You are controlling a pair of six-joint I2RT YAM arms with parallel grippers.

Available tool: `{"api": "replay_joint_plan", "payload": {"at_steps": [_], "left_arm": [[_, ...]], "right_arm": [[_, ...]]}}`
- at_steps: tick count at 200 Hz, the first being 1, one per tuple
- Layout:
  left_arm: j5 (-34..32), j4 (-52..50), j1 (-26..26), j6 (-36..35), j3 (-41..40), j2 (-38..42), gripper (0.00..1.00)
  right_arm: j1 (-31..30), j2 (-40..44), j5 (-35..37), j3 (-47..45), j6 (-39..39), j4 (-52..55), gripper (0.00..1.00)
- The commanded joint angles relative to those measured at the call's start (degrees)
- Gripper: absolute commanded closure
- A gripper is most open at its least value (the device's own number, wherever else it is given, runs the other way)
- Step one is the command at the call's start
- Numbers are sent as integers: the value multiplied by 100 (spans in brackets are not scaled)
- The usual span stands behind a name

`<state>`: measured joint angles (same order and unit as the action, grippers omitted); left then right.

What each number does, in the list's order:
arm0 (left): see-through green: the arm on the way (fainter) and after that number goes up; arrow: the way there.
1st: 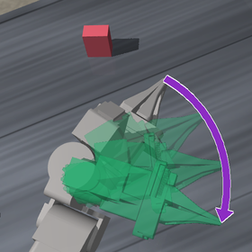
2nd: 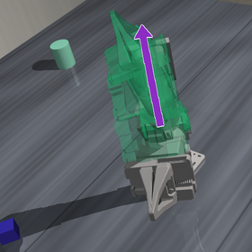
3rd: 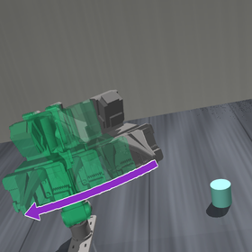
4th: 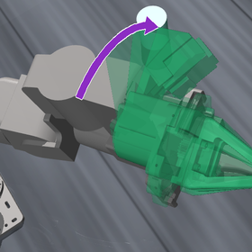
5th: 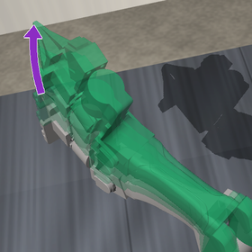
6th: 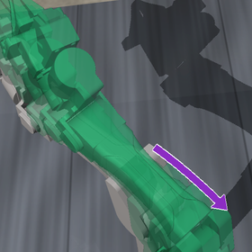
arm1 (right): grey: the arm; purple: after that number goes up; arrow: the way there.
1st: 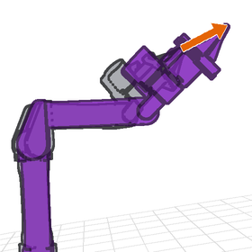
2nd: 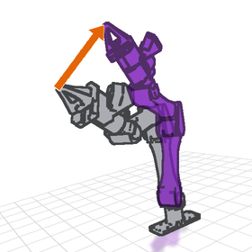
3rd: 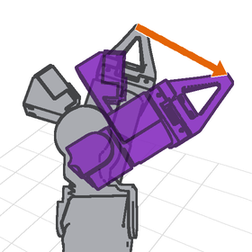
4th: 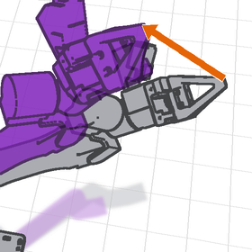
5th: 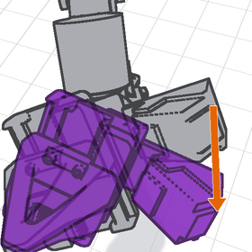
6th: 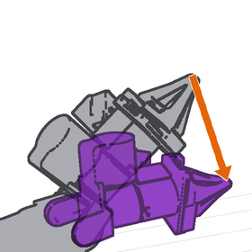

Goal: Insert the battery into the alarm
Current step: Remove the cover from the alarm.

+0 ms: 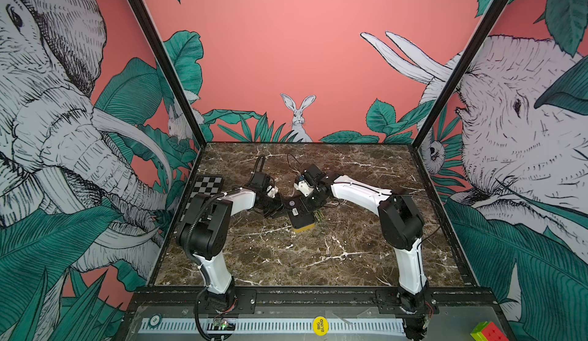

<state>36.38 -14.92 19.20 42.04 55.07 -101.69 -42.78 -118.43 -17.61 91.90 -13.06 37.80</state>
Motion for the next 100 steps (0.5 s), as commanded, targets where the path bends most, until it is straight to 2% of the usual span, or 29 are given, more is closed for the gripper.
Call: {"api": "replay_joint_plan", "payload": {"at_steps": [1,100], "left_arm": [[-421,-200,57,66,-154,-229,64],[-416,-205,56,64,-145,-264,64]], "right_arm": [[-37,-148,105,124,7,224,57],[-28,258,-1153,-257,-52,-627,64]]}}
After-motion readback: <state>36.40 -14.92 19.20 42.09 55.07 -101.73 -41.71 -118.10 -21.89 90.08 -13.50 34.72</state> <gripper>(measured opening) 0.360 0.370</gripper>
